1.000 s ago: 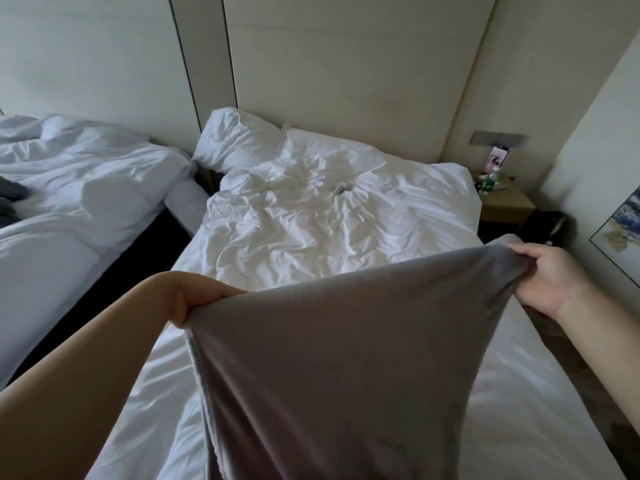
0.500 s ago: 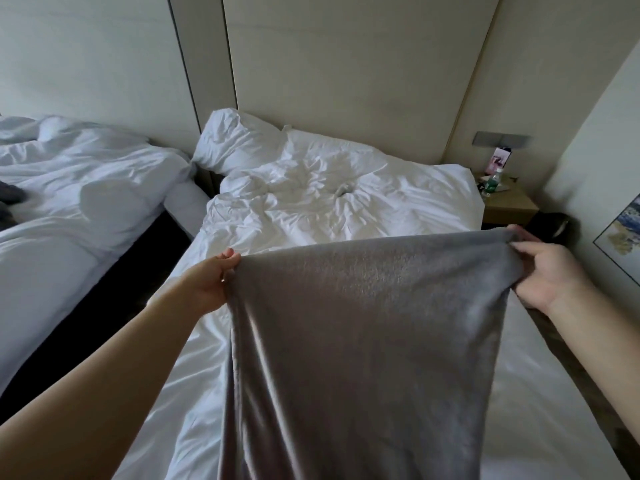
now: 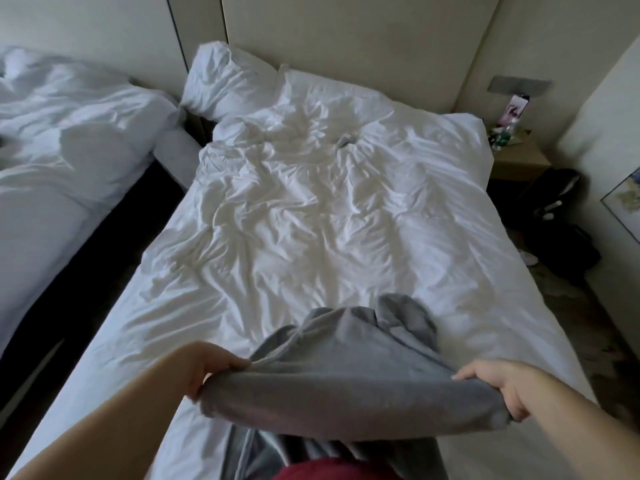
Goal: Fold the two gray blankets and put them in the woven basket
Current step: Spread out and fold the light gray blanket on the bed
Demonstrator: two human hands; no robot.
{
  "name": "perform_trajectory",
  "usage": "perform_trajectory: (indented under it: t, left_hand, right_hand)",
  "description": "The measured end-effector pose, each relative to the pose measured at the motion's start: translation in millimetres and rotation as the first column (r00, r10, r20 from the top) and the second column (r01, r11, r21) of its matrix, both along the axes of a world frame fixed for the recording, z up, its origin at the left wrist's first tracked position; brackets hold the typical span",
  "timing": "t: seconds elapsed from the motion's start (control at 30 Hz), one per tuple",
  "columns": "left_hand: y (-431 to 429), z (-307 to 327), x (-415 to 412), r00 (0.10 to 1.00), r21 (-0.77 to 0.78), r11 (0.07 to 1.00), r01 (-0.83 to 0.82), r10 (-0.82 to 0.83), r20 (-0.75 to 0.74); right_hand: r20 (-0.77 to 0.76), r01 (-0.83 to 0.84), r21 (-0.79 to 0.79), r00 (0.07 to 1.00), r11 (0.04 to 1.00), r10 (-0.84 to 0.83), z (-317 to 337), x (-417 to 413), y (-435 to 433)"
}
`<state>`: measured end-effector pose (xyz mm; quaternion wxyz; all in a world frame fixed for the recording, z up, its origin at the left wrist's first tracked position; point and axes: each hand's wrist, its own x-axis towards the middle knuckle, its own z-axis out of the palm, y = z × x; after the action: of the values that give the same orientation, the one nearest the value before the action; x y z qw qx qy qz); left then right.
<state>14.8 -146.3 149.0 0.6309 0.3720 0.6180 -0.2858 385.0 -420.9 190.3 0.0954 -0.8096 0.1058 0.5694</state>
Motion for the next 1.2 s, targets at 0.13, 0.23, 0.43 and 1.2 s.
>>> perform_trajectory:
  t: [0.13,0.23,0.43,1.2]
  left_hand:
    - [-20.2,-15.7,-15.0,0.998,-0.039,0.999,0.021,-0.018,0.057]
    - [-18.5,-10.0,-11.3,0.967,0.084,0.991,-0.103,0.080,0.242]
    - [5.0,34.2,23.1,0.897,0.536,0.785,-0.311,0.056,0.438]
    - [-43.3,3.0,57.9,0.879,0.682,0.614,-0.398,0.042,0.475]
  right_hand:
    - [-0.107,0.041,0.021,0.994,0.999,-0.039,-22.8,-18.6,-20.6]
    - [-0.102,0.150,0.214,0.986,0.965,-0.131,-13.8,-16.3,-9.1]
    - [-0.091,0.256,0.765,0.951,0.591,-0.295,51.8,6.9,51.2]
    - [0.352,-0.244,0.481,0.933,0.842,0.069,-64.1,-78.4,51.8]
